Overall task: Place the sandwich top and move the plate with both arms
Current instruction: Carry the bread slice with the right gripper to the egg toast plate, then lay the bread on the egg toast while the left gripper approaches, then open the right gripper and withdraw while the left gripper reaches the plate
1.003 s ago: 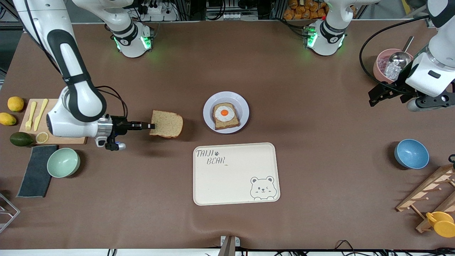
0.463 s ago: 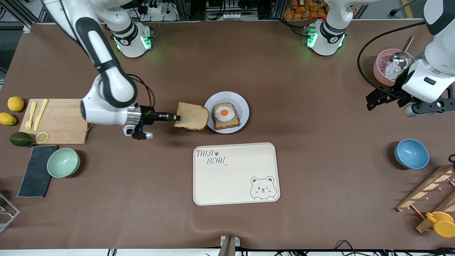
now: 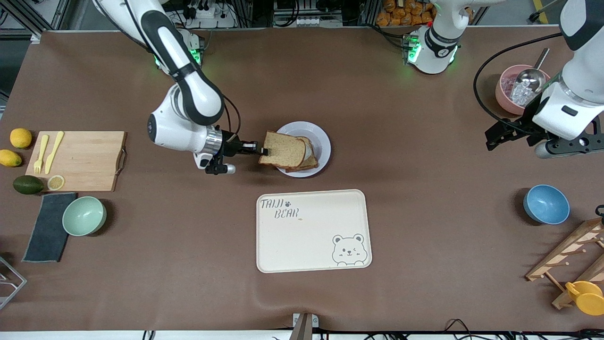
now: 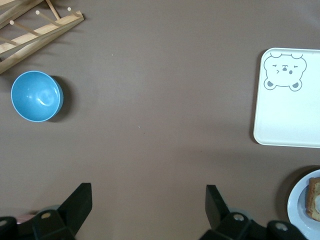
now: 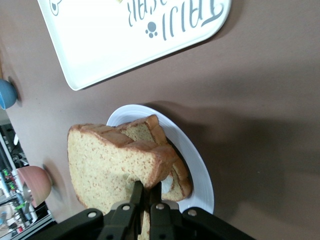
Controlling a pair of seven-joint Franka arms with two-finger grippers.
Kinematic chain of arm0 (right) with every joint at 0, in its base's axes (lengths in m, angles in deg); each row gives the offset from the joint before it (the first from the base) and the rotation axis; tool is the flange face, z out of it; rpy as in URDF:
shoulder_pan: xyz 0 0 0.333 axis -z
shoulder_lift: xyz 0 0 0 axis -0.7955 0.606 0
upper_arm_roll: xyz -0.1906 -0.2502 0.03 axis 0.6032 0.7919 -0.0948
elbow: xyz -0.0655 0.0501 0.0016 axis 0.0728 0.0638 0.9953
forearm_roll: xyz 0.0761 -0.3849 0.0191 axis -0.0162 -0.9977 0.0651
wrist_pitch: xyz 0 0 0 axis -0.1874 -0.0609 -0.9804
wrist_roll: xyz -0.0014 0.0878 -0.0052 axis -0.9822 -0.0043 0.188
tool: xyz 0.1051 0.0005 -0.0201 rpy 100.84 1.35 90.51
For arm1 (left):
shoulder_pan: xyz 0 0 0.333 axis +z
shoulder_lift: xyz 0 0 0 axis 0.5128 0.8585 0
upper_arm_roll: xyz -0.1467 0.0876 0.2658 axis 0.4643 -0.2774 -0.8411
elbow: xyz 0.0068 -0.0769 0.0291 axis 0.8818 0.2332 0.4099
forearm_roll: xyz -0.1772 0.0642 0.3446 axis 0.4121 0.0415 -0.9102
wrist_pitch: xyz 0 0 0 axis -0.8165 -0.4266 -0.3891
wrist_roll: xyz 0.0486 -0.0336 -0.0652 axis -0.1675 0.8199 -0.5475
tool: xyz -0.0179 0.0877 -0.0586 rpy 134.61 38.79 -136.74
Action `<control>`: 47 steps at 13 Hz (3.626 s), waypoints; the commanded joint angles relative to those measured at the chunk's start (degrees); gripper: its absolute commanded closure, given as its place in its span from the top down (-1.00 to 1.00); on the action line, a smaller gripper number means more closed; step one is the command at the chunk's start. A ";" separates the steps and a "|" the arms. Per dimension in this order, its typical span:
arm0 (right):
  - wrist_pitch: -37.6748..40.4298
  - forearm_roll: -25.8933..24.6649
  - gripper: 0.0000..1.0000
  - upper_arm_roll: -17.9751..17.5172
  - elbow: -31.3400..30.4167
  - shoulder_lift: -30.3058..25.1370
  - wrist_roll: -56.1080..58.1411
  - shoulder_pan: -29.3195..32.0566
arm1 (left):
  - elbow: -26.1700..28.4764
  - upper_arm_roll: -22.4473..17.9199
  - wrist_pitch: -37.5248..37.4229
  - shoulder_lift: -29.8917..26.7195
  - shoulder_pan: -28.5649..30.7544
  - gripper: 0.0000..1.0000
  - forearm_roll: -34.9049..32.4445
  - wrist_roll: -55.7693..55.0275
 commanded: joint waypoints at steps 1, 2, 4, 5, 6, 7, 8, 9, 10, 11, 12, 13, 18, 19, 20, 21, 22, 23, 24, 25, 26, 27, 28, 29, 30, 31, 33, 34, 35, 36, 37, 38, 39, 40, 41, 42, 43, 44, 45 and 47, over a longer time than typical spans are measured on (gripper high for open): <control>-4.44 2.09 -1.00 0.58 -0.97 0.01 -0.29 -4.39 | -0.34 0.13 1.53 0.77 -0.05 1.00 -0.59 0.68; -6.19 2.87 -1.00 0.58 -1.06 0.62 -0.29 -5.72 | -0.34 0.13 1.80 0.86 -0.05 1.00 -0.59 0.68; -8.32 3.23 -1.00 0.58 -1.14 1.50 -0.29 -7.74 | -0.08 0.13 2.59 1.48 0.04 1.00 -0.59 0.68; -8.84 3.23 -1.00 0.58 -1.58 1.51 -0.29 -7.84 | -0.17 0.13 3.03 1.57 0.04 1.00 -0.59 0.68; -9.46 3.23 -1.00 0.58 -1.84 1.51 -0.12 -8.27 | -0.08 0.13 3.73 1.91 -0.05 1.00 -0.50 0.68; -10.16 3.32 -1.00 0.58 -1.93 1.68 -0.20 -8.89 | -0.25 0.22 3.91 2.35 -0.14 1.00 -0.50 0.68; -10.25 4.28 -1.00 0.58 -1.94 1.68 -0.21 -9.15 | -0.17 0.22 4.52 3.05 -0.23 1.00 -0.50 0.68; -10.60 5.77 -1.00 0.58 -1.94 1.68 -0.21 -10.29 | -0.17 0.65 4.87 3.76 -0.23 1.00 -0.50 0.77; -11.65 6.65 -1.00 0.58 -1.85 1.77 -0.21 -10.82 | -0.25 1.01 5.40 4.89 -0.14 1.00 -0.06 0.77; -12.27 6.75 -1.00 0.58 -1.76 2.12 -0.21 -10.83 | -0.17 1.10 6.45 5.78 -0.14 1.00 2.20 0.69; -12.36 6.75 -1.00 0.58 -1.76 2.38 -0.21 -10.83 | -0.17 1.10 6.72 6.83 -0.14 1.00 4.92 0.77; -12.45 6.84 -1.00 0.58 -1.76 2.56 -0.21 -10.83 | -0.25 1.10 7.24 7.88 -0.05 1.00 7.30 0.77; -12.54 8.67 -0.85 0.58 -1.06 3.44 -0.38 -10.91 | -0.52 1.10 7.77 11.84 -0.23 1.00 13.11 0.68; -12.89 9.64 -0.75 0.58 -0.80 3.70 -0.38 -11.09 | -0.43 1.18 8.30 12.72 -0.14 1.00 16.26 0.68; -13.15 10.52 -0.57 0.58 -0.27 3.79 -0.64 -11.61 | -0.43 1.19 8.48 13.69 -0.14 1.00 19.68 0.68; -13.16 10.53 -0.20 0.67 -0.09 3.79 -2.12 -12.14 | -0.43 1.10 8.48 14.30 -0.23 1.00 23.37 0.68; -13.07 10.53 -0.12 0.67 0.17 3.79 -3.18 -12.14 | -0.26 1.18 8.48 14.83 -0.23 1.00 26.02 0.68; -13.07 10.53 -0.02 0.67 0.26 3.88 -3.19 -11.80 | -0.17 1.27 8.39 15.19 -0.40 1.00 28.22 0.60; -12.98 10.53 0.00 0.67 0.26 3.88 -3.02 -11.53 | -0.08 1.27 8.39 16.15 -1.19 1.00 30.76 0.51; -13.07 10.53 0.05 0.76 0.26 3.88 -3.02 -11.53 | 0.09 1.27 8.22 16.50 -1.63 1.00 33.40 0.60; -12.98 10.53 0.05 0.76 0.26 3.88 -3.02 -11.27 | 0.79 1.36 8.04 16.51 -2.33 1.00 34.30 0.68; -12.81 10.44 0.05 1.02 0.26 3.88 -3.02 -11.09 | 1.50 1.88 8.04 16.42 -3.03 1.00 34.48 0.77; -12.54 9.92 0.05 1.11 0.26 3.79 -3.02 -10.13 | 2.11 2.24 7.95 16.59 -3.04 1.00 35.18 0.86; -12.37 9.65 0.07 1.11 0.26 3.71 -3.02 -9.17 | 3.42 2.24 8.04 16.68 -3.13 1.00 37.97 0.95; -12.36 9.56 0.07 1.11 0.26 3.79 -3.02 -8.90 | 5.61 2.24 8.13 16.68 -2.78 1.00 40.96 1.56; -12.28 9.47 0.07 1.11 0.26 3.71 -3.02 -7.94 | 7.55 2.24 8.13 16.77 -2.43 1.00 43.77 3.83; -10.18 6.51 0.07 1.20 0.26 3.18 -3.02 -4.95 | 11.85 2.15 8.22 17.73 -0.68 1.00 50.09 9.36; -8.17 4.48 0.06 1.20 0.44 2.83 -3.19 -3.11 | 13.53 2.15 8.22 18.43 -0.23 1.00 53.17 11.56; -5.80 2.72 0.07 1.20 0.44 2.30 -3.19 -1.27 | 14.50 2.15 8.22 19.22 -0.31 1.00 55.29 12.54; -3.60 0.44 0.07 1.20 0.79 1.78 -3.19 1.10 | 14.77 2.15 8.30 20.80 -0.23 1.00 56.27 12.72; -1.49 -1.93 0.07 1.20 1.22 1.68 -3.19 3.04 | 14.86 2.15 8.30 22.82 0.29 1.00 57.41 14.03; 0.54 -4.30 0.07 1.20 1.84 1.51 -3.19 5.41 | 15.73 2.15 8.30 24.58 0.65 1.00 59.07 17.87; 2.99 -6.85 0.08 1.20 2.11 1.51 -3.19 7.87 | 16.87 2.15 8.30 26.42 1.00 1.00 62.31 23.83; 4.93 -8.61 0.15 1.20 2.37 1.59 -3.28 10.42 | 18.28 2.15 8.39 28.61 1.44 1.00 65.91 31.11; 6.95 -9.85 0.20 1.11 2.37 1.77 -3.28 13.14 | 18.81 2.15 8.39 30.99 1.70 1.00 68.47 37.62; 8.80 -11.69 0.28 1.02 2.37 1.86 -3.02 15.69 | 18.90 2.15 8.39 33.01 1.79 1.00 69.97 42.04; 10.04 -15.80 0.35 0.93 2.81 1.86 -3.02 18.24 | 18.82 2.15 8.57 34.60 1.53 1.00 71.64 44.95; 11.53 -21.15 0.43 0.67 4.03 2.03 -2.93 21.05 | 18.90 2.15 9.18 35.57 1.18 1.00 73.83 47.68; 13.98 -25.46 0.44 0.76 5.69 1.95 -2.84 22.90 | 19.69 2.15 9.70 35.84 0.57 0.95 75.51 50.05; 22.04 -33.46 0.45 0.76 11.74 1.95 -2.93 27.47 | 21.71 2.15 11.28 36.02 -0.58 0.75 78.15 55.15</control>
